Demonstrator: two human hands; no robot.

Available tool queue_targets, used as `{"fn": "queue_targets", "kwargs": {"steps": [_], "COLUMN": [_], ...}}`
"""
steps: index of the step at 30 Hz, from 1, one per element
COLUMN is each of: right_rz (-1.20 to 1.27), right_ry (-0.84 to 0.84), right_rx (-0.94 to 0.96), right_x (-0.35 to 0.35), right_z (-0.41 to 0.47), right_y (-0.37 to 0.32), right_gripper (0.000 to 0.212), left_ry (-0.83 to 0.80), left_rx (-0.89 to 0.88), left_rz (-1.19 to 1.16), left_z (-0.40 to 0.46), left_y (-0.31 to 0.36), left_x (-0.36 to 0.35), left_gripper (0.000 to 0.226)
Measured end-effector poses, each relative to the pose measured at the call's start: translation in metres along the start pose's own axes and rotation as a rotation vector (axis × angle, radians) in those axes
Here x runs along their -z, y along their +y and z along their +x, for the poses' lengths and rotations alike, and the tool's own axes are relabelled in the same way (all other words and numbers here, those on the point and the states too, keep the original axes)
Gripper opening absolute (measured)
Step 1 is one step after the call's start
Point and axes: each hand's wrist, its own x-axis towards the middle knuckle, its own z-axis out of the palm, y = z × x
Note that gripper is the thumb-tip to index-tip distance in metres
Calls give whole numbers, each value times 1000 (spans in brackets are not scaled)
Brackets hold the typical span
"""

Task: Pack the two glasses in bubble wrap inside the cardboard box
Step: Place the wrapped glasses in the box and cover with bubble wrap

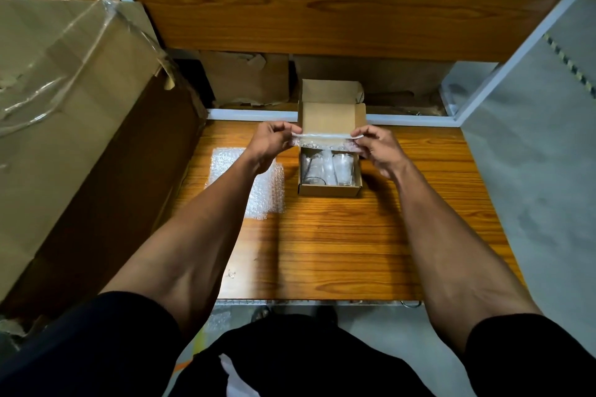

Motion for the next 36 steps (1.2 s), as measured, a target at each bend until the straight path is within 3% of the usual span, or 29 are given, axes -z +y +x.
{"fn": "queue_targets", "kwargs": {"steps": [6,11,19,28,31,36], "right_rz": [120,51,-7,-51,-83,-107], "right_ry": [-38,-32,-56,-83,-92,-195], "right_rx": [-6,2,-11,-18,-47,-113], "right_x": [2,1,4,14,15,11], "right_z": [-1,0,3,23,28,41], "right_y": [7,8,9,15,14,6], "right_gripper": [25,37,22,11,29,41], "left_ry": [1,-1,11,42,15,25], "left_rx": [-15,-27,-31,-1,-25,-75], "left_rz": [-23,39,162,130,54,41], "left_z": [2,4,9,27,33,46], "left_y": [-7,-11,-15,-17,-17,-18], "left_x": [-1,-4,-12,-17,-18,-20], "left_gripper": [8,36,11,18,13,5]}}
